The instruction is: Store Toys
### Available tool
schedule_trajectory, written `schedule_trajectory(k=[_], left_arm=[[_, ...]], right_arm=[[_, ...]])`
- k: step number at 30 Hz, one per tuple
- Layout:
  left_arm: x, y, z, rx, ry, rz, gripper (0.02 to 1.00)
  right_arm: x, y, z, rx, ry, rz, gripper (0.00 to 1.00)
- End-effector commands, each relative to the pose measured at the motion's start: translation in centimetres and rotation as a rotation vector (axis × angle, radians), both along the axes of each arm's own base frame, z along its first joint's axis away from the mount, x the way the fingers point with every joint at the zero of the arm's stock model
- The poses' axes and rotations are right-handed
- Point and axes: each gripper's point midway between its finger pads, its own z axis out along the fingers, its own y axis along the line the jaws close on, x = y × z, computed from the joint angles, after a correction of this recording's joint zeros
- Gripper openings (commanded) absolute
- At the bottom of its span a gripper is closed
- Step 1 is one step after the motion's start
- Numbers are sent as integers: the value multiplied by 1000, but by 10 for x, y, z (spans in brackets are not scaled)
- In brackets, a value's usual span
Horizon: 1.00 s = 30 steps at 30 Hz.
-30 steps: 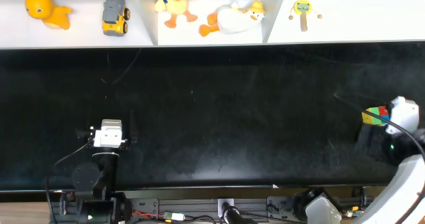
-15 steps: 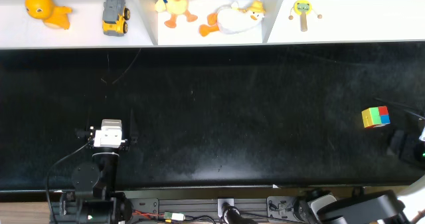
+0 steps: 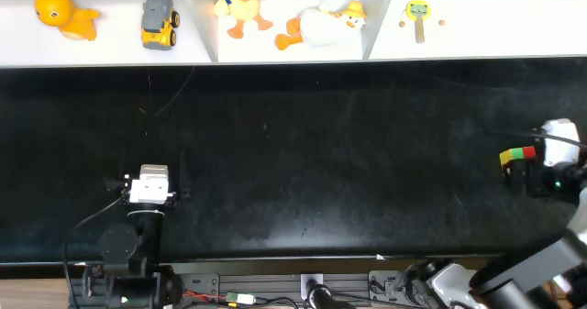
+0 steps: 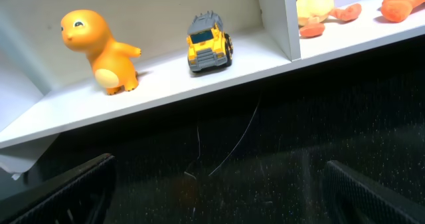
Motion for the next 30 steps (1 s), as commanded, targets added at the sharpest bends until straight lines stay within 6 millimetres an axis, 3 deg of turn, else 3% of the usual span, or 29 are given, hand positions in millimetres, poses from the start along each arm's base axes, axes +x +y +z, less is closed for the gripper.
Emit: schedule_trajectory(k=[1, 30], left_arm=[[0, 1, 0, -9, -7, 7, 998], [0, 1, 0, -9, -7, 7, 998]], right_arm=[[8, -1, -12, 14, 5, 0, 993], [-4, -8, -24, -4, 81, -68, 998]])
